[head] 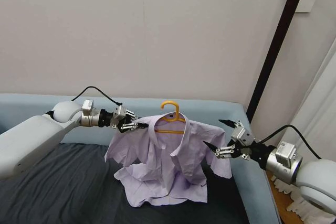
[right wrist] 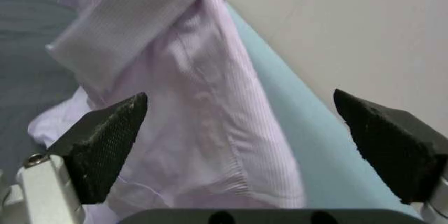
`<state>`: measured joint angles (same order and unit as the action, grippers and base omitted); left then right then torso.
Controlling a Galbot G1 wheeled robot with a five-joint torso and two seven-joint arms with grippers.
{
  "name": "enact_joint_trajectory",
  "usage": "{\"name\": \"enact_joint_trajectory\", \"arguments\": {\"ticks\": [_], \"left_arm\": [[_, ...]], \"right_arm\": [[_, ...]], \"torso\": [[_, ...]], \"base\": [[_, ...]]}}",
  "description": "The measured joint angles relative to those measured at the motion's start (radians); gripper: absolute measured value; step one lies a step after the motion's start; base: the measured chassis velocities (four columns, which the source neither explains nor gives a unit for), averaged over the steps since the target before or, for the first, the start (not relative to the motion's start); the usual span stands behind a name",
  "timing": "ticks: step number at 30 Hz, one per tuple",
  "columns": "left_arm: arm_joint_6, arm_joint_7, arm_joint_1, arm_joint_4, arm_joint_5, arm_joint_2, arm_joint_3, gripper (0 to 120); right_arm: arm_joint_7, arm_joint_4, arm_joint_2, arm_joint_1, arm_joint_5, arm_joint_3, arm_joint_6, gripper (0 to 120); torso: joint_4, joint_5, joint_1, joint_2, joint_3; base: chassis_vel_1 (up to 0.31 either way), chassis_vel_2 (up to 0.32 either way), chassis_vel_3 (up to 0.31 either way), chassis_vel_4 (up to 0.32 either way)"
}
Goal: Pick up the clothes from the sofa and hang them on the clothes hanger.
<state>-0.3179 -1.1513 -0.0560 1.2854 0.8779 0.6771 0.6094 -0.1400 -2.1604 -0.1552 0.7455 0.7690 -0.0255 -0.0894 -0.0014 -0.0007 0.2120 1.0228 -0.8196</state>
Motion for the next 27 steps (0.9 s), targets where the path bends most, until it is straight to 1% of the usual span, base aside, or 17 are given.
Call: {"name": "enact_joint_trajectory", "arguments": {"ticks": [1,3,5,8,11,12,15,16,21,22,26,27], "left_arm": [[0.000,0.000,0.000,0.000,0.000,0.000,0.000,7],[-0.002,-0.004,-0.006,0.007,-0.005,0.009,0.009,7],[-0.002,-0.006,-0.009,0.013,-0.008,0.014,0.013,7],[-0.002,-0.008,-0.009,0.019,-0.013,0.017,0.015,7],[-0.002,-0.010,0.000,0.039,-0.021,0.016,0.016,7],[-0.002,-0.010,0.000,0.039,-0.021,0.016,0.016,7],[0.000,-0.010,0.016,0.080,-0.021,0.008,0.016,7],[0.000,-0.010,0.016,0.080,-0.021,0.008,0.016,7],[0.003,-0.009,0.017,0.103,-0.019,-0.001,0.019,7],[0.003,-0.009,0.017,0.103,-0.019,-0.001,0.019,7],[0.002,-0.009,0.010,0.100,-0.019,0.001,0.025,7],[0.002,-0.009,0.010,0.100,-0.019,0.001,0.025,7]], "right_arm": [[0.000,0.000,0.000,0.000,0.000,0.000,0.000,100],[-0.048,0.015,0.028,-0.010,0.014,0.000,0.000,100],[-0.069,0.010,0.045,-0.010,0.023,-0.001,-0.008,100],[-0.069,0.000,0.048,-0.009,0.030,-0.002,-0.020,98],[-0.058,-0.012,0.047,-0.005,0.058,-0.005,-0.044,84],[-0.058,-0.012,0.047,-0.005,0.058,-0.005,-0.044,84],[-0.052,-0.020,0.038,-0.002,0.078,-0.011,-0.070,70],[-0.052,-0.020,0.038,-0.002,0.078,-0.011,-0.070,70],[-0.060,-0.024,0.025,0.005,0.075,-0.021,-0.090,47],[-0.060,-0.024,0.025,0.005,0.075,-0.021,-0.090,47],[-0.073,-0.024,0.027,0.010,0.080,-0.023,-0.092,30],[-0.073,-0.024,0.027,0.010,0.080,-0.023,-0.092,30]], "torso": [[0.0000,0.0000,0.000,0.000,0.000],[-0.0003,0.0003,0.000,0.000,0.000],[-0.0003,0.0001,0.000,0.000,0.000],[-0.0001,0.0001,0.000,0.000,0.000],[0.0004,0.0000,0.000,0.000,0.000],[0.0004,0.0000,0.000,0.000,0.000],[0.0002,0.0000,0.000,0.000,0.000],[0.0002,0.0000,0.000,0.000,0.000],[0.0002,0.0000,0.000,0.000,0.000],[0.0002,0.0000,0.000,0.000,0.000],[0.0002,0.0000,0.000,0.000,0.000],[0.0002,0.0000,0.000,0.000,0.000]], "base": [[0.000,0.000,0.000,0.000],[0.000,0.000,0.000,0.000],[0.000,0.000,0.000,0.000],[0.000,0.000,0.000,0.000],[0.000,0.000,0.000,0.000],[0.000,0.000,0.000,0.000],[0.000,0.000,0.000,0.000],[0.000,0.000,0.000,0.000],[0.000,0.000,0.000,0.000],[0.000,0.000,0.000,0.000],[0.000,0.000,0.000,0.000],[0.000,0.000,0.000,0.000]]}}
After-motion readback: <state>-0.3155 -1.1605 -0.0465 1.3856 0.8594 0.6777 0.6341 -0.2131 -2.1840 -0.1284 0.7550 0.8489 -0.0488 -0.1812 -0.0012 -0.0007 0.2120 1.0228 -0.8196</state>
